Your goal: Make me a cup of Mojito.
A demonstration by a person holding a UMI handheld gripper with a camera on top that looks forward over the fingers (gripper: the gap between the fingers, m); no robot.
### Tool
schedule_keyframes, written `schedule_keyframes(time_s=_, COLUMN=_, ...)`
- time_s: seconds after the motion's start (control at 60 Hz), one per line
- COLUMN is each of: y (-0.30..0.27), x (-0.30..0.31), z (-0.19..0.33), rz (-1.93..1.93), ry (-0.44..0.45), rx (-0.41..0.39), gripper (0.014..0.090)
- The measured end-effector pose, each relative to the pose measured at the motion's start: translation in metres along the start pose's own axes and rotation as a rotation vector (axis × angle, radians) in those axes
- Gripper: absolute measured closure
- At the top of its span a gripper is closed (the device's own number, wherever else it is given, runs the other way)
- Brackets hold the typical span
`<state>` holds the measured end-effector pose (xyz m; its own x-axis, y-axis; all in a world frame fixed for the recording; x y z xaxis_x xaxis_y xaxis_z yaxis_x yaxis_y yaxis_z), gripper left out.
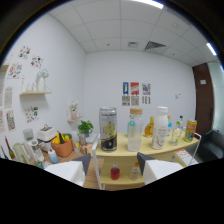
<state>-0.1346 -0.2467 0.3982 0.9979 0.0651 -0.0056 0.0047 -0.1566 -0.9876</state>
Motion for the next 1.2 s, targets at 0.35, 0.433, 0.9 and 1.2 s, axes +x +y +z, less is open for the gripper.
schedule_keyframes(time_s=0.35, y=-0.021, x=-0.027, z=0.100, rz=0.008, ry=0.009, rx=-0.014, gripper=0.0186)
schedule_keyframes(time_s=0.433, y=-0.026, x=-0.026, z=0.119, rz=0.000, ry=0.019, rx=-0.007, gripper=0.0187)
schedule_keyframes(time_s=0.9, y=-0.036, x=-0.014, z=0.154, rz=0.010, ry=0.041, rx=-0.012, gripper=0.0523)
schedule_keyframes(time_s=1.2, y=-0.043, x=-0.014, z=0.111, rz=-0.001, ry=-0.026, rx=0.015, gripper=0.0535)
